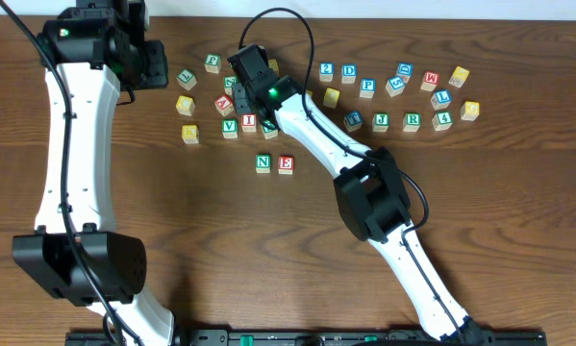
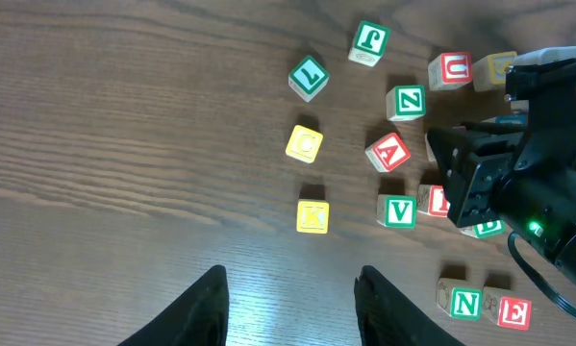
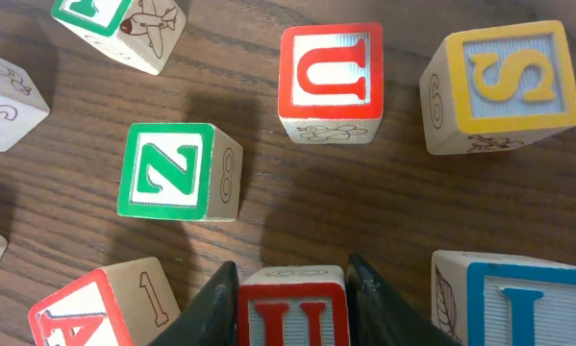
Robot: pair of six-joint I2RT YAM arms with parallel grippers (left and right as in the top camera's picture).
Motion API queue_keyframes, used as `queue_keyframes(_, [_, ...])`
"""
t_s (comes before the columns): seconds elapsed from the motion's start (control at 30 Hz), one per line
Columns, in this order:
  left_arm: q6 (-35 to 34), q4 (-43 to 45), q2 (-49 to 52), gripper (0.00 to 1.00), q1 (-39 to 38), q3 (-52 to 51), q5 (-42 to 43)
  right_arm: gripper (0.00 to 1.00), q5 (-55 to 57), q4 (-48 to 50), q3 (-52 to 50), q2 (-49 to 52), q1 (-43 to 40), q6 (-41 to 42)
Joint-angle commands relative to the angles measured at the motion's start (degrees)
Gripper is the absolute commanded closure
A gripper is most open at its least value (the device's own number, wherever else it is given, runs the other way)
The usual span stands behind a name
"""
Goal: Spell out NEURIPS
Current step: 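Lower the right gripper onto the red U block and grasp it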
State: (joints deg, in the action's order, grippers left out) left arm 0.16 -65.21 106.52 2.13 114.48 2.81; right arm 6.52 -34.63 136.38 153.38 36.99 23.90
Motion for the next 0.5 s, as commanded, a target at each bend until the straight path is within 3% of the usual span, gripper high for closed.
queue_keyframes(0.0, [-0.2,-0.1,0.0,0.57,-0.2,0.9,-0.5,0.74,1.5,-0.1,-0.4,1.5,0.5,0.5])
queue_keyframes(0.47, [-0.2,-0.1,0.0,0.58,-0.2,0.9,-0.5,0.79,2.1,-1.5,-0.3,-1.3,-0.2,0.0])
